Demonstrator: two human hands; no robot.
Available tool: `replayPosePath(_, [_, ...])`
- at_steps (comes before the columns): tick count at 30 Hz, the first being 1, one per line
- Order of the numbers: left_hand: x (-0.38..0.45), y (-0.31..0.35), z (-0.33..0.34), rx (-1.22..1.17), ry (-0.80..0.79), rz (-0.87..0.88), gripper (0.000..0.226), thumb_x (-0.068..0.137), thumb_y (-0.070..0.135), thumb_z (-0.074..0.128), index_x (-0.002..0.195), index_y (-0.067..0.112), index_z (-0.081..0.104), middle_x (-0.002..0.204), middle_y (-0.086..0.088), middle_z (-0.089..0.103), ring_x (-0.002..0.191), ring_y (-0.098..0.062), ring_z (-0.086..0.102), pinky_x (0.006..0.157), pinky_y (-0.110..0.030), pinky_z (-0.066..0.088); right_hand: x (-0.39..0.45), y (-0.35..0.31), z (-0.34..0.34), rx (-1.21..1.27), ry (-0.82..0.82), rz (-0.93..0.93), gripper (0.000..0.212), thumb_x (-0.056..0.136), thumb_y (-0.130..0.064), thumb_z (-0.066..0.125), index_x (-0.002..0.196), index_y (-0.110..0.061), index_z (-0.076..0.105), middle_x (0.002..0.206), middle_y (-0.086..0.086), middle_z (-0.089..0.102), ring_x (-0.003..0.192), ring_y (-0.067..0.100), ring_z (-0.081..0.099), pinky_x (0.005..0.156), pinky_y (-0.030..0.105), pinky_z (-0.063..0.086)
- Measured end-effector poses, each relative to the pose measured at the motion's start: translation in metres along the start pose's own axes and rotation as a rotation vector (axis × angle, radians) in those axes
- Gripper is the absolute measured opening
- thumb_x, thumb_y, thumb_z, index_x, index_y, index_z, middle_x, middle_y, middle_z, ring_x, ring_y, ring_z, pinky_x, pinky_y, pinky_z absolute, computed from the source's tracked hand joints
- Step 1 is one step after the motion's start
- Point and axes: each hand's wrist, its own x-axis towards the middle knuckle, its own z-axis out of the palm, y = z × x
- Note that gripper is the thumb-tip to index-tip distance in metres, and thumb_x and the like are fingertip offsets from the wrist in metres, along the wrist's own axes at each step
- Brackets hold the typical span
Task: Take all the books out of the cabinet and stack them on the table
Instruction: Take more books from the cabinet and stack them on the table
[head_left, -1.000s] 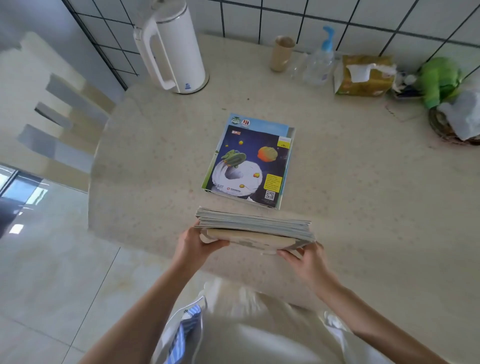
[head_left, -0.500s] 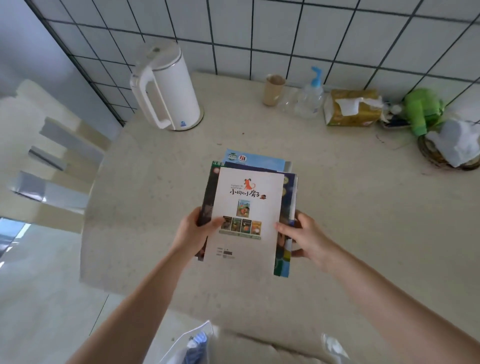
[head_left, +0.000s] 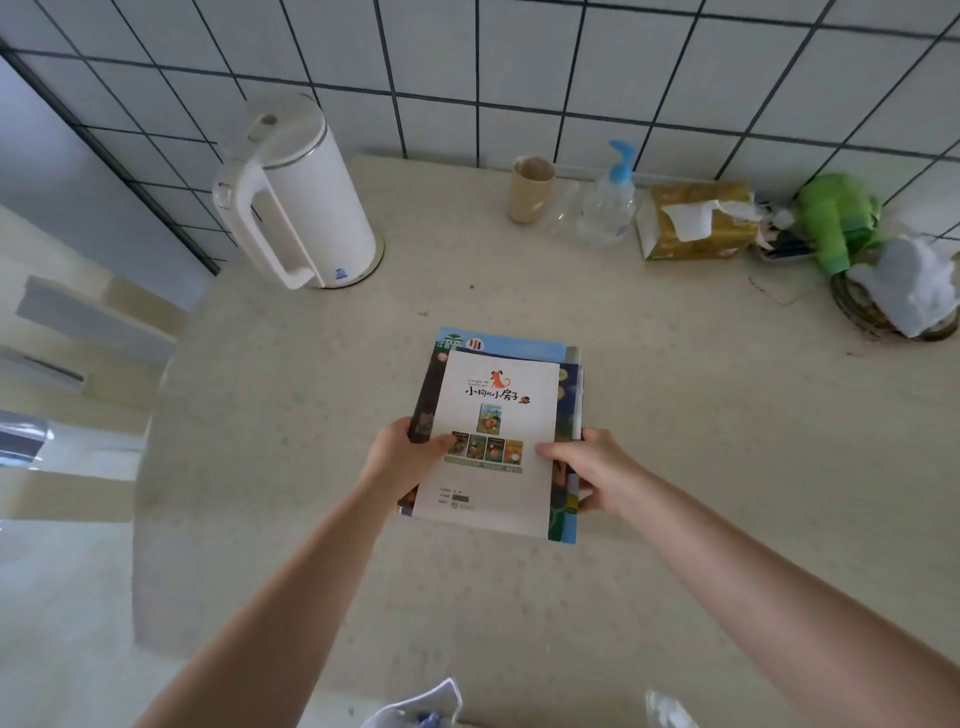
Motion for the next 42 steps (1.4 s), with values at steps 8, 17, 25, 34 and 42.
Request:
replayPosePath(8, [0.008, 0.004, 0.005, 0.081, 0.013, -0.018, 0.03, 0.081, 0.03, 0.073, 0.105, 0.018, 0.06, 0.092, -0.002, 0.072, 0.077, -0.021, 0.069, 0.064, -0.035, 0.059, 0.006, -0.006, 0.009, -0.095, 0.065, 0.019, 0.052, 0.061, -0.03, 0.082, 0.105, -0.017, 0.057, 0.105, 0.011, 0.067, 0.094, 0.031, 0.065, 0.072, 0.048, 0.058])
replayPosePath(17, [0.002, 0.008, 0.011, 0.271, -0.022, -0.036, 0.042, 0.082, 0.037, 0.067, 0.116, 0.019, 0.05, 0.101, -0.002, 0.066, 0.086, -0.023, 0.065, 0.055, -0.031, 0.056, 0.005, -0.001, 0.014, -0.215, 0.11, -0.035, 0.076, 0.059, -0.028, 0.081, 0.123, -0.011, 0.044, 0.124, 0.012, 0.049, 0.098, 0.029, 0.06, 0.07, 0.035, 0.054])
replayPosePath(25, [-0.005, 0.009, 0.011, 0.261, 0.018, -0.037, 0.037, 0.085, 0.023, 0.06, 0.12, 0.016, 0.049, 0.108, -0.006, 0.064, 0.093, -0.027, 0.064, 0.056, -0.032, 0.054, 0.001, 0.01, 0.015, -0.296, 0.145, -0.128, 0.076, 0.077, -0.03, 0.076, 0.135, -0.004, 0.035, 0.132, 0.014, 0.043, 0.11, 0.028, 0.053, 0.087, 0.036, 0.05])
replayPosePath(34, [-0.053, 0.012, -0.006, 0.472, 0.135, 0.274, 0.049, 0.088, 0.013, 0.053, 0.135, 0.012, 0.039, 0.129, -0.009, 0.056, 0.107, -0.032, 0.057, 0.076, -0.044, 0.056, -0.033, 0.033, -0.015, -0.302, 0.142, -0.35, 0.055, 0.092, -0.026, 0.057, 0.137, -0.009, 0.031, 0.128, 0.013, 0.055, 0.112, 0.031, 0.053, 0.084, 0.034, 0.041])
replayPosePath(42, [-0.1, 0.004, 0.025, 0.355, 0.18, 0.538, 0.041, 0.09, 0.017, 0.06, 0.13, 0.019, 0.053, 0.114, 0.002, 0.067, 0.104, -0.017, 0.06, 0.086, -0.028, 0.047, -0.071, 0.099, -0.034, -0.384, 0.152, -0.537, 0.05, 0.094, -0.019, 0.053, 0.142, -0.014, 0.04, 0.139, 0.009, 0.053, 0.129, 0.026, 0.048, 0.106, 0.036, 0.04])
